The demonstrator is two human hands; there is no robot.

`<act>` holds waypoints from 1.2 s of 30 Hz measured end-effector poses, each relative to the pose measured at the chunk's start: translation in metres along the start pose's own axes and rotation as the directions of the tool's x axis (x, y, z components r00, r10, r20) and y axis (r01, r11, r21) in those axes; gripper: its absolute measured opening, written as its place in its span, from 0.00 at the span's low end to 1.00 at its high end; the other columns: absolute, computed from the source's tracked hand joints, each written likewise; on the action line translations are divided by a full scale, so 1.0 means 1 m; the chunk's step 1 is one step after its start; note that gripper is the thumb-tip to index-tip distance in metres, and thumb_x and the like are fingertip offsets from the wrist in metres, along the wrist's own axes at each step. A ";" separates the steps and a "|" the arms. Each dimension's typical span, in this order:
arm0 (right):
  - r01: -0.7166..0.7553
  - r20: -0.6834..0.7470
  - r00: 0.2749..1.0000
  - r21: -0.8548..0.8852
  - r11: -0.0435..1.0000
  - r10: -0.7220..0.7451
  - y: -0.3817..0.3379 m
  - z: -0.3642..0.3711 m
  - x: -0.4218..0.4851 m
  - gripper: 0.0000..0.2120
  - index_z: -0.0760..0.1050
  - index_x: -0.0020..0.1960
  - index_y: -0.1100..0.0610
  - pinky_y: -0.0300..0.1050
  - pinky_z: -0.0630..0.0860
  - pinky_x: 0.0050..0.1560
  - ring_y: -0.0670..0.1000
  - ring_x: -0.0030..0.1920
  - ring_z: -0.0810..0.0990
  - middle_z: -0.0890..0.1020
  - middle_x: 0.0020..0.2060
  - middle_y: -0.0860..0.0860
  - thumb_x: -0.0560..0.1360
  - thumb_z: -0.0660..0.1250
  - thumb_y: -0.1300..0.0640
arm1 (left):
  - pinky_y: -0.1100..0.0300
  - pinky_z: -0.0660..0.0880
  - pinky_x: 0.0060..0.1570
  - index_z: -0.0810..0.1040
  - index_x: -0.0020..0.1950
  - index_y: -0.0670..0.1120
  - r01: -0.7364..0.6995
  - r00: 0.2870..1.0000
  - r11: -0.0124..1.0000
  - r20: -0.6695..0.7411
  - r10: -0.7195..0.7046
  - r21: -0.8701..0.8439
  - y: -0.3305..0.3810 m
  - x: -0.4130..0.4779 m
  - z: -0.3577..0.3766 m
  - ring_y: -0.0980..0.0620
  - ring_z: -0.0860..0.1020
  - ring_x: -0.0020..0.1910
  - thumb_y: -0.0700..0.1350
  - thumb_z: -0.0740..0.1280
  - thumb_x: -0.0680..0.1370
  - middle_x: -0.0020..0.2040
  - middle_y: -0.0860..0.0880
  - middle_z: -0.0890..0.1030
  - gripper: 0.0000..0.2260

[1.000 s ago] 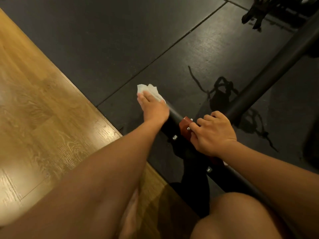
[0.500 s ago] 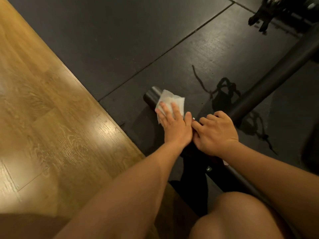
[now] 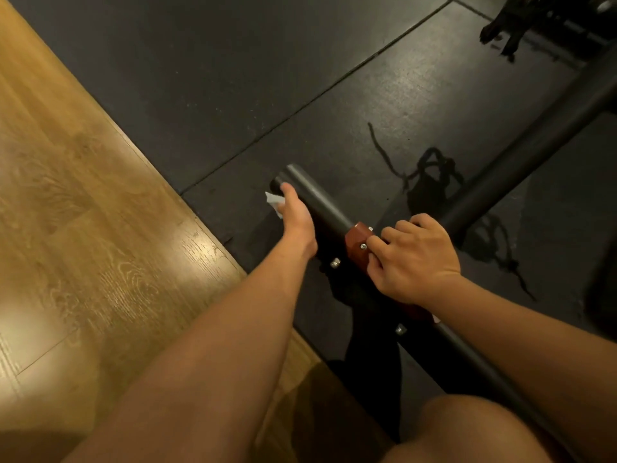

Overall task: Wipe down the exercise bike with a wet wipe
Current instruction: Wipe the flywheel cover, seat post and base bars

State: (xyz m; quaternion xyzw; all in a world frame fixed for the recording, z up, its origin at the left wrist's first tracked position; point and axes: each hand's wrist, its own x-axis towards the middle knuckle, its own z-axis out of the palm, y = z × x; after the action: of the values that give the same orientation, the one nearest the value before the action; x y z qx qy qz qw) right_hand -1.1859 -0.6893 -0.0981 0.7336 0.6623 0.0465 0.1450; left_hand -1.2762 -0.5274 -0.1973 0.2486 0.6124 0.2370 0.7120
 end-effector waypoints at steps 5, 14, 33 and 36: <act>-0.006 -0.010 1.000 0.001 1.000 0.006 -0.001 -0.003 0.002 0.15 0.80 0.43 0.55 0.51 0.70 0.46 0.57 0.37 0.78 0.82 0.35 0.52 0.74 0.59 0.47 | 0.50 0.35 0.75 0.41 0.81 0.48 -0.461 0.882 0.633 0.245 0.402 0.622 -0.023 -0.083 0.014 0.47 0.32 0.78 0.56 0.48 0.85 0.79 0.43 0.32 0.28; 0.008 -0.011 1.000 0.012 1.000 -0.008 0.000 -0.001 0.002 0.16 0.80 0.44 0.53 0.50 0.69 0.46 0.55 0.38 0.78 0.82 0.36 0.51 0.74 0.58 0.44 | 0.38 0.35 0.75 0.61 0.79 0.55 -0.578 0.702 -0.169 0.592 0.396 0.798 0.006 -0.045 -0.014 0.48 0.39 0.80 0.52 0.45 0.85 0.82 0.51 0.48 0.22; 0.054 -0.200 0.980 0.175 0.983 -0.018 0.003 0.005 -0.005 0.11 0.78 0.46 0.53 0.49 0.69 0.42 0.55 0.36 0.76 0.80 0.38 0.51 0.73 0.60 0.49 | 0.50 0.43 0.79 0.46 0.80 0.45 -0.790 0.554 -0.117 0.781 0.288 0.602 -0.064 -0.120 -0.033 0.55 0.32 0.76 0.34 0.63 0.78 0.79 0.52 0.38 0.36; 0.070 -0.278 0.960 0.312 0.947 0.021 0.005 -0.001 -0.004 0.12 0.78 0.51 0.52 0.49 0.72 0.42 0.54 0.39 0.77 0.81 0.45 0.50 0.74 0.59 0.50 | 0.47 0.43 0.78 0.43 0.81 0.45 -0.751 0.537 -0.314 0.814 0.220 0.581 -0.071 -0.119 -0.039 0.48 0.34 0.78 0.39 0.63 0.79 0.81 0.46 0.38 0.37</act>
State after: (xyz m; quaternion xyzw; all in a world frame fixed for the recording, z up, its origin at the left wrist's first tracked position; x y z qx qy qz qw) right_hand -1.1819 -0.6938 -0.0951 0.7250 0.6841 0.0395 -0.0692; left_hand -1.3284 -0.6555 -0.1576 0.9376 0.2515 -0.0216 0.2391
